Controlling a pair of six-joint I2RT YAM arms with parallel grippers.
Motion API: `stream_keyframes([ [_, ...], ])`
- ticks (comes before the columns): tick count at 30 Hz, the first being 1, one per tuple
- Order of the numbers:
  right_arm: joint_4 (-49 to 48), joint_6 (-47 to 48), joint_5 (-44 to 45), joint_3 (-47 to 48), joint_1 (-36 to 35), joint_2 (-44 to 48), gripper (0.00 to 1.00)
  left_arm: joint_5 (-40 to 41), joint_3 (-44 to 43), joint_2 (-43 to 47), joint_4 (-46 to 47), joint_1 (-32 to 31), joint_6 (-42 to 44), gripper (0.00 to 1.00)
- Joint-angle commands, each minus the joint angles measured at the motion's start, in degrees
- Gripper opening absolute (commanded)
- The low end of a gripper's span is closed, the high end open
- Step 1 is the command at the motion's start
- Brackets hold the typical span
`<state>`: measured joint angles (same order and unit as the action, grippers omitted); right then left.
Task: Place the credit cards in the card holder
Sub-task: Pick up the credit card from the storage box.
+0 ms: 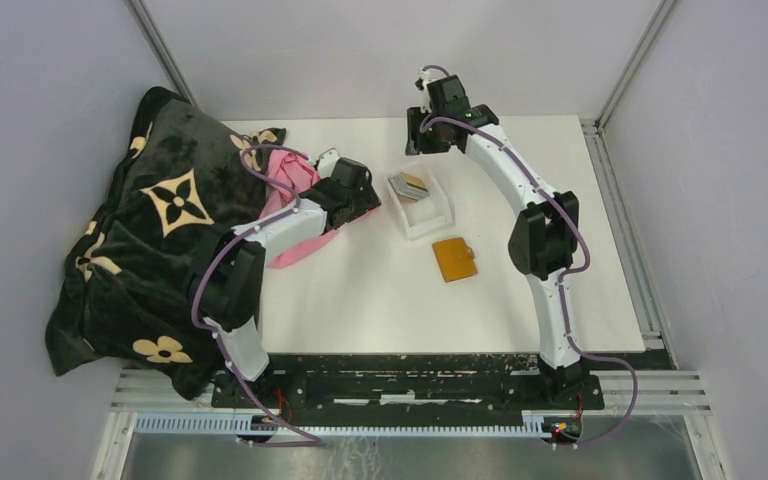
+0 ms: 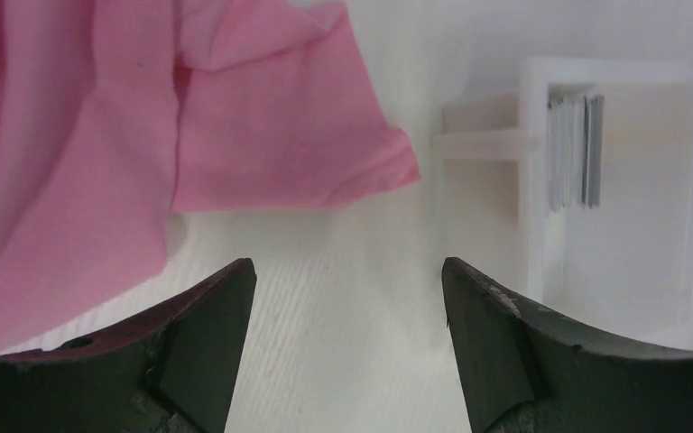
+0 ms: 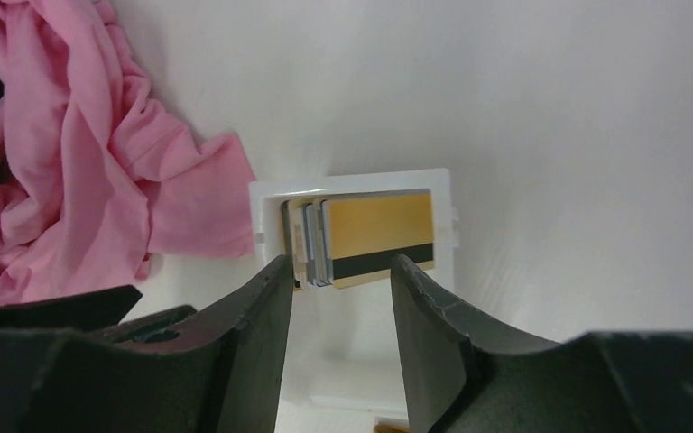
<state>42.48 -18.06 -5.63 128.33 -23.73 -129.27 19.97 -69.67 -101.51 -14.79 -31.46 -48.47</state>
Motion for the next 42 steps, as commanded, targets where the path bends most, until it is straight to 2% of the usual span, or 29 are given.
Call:
stream_keyframes([
  [1, 1.27, 1.54, -0.79, 4.91, -1.93, -2.67, 0.51, -3.92, 1.13, -1.10, 6.85, 2.95, -3.47, 0.82],
  [17, 2.01, 4.00, 1.63, 4.03, -4.38, -8.55, 0.55, -9.39, -0.15, -6.41, 10.79, 3.12, -5.14, 0.77],
  [28, 0.19, 0.00, -4.78, 0.24, -2.13, -9.98, 0.55, -13.12, -0.93, -8.71, 13.14, 3.06, -5.01, 0.77],
  [35, -0.91, -1.92, -9.45, -2.43, -1.03, -9.84, 0.52, -14.64, -1.12, -9.44, 15.17, 2.98, -5.04, 0.77],
  [42, -1.03, -2.93, -11.98, -2.52, -1.24, -9.03, 0.43, -16.16, -2.62, -11.15, 15.74, 2.74, -5.30, 0.77],
])
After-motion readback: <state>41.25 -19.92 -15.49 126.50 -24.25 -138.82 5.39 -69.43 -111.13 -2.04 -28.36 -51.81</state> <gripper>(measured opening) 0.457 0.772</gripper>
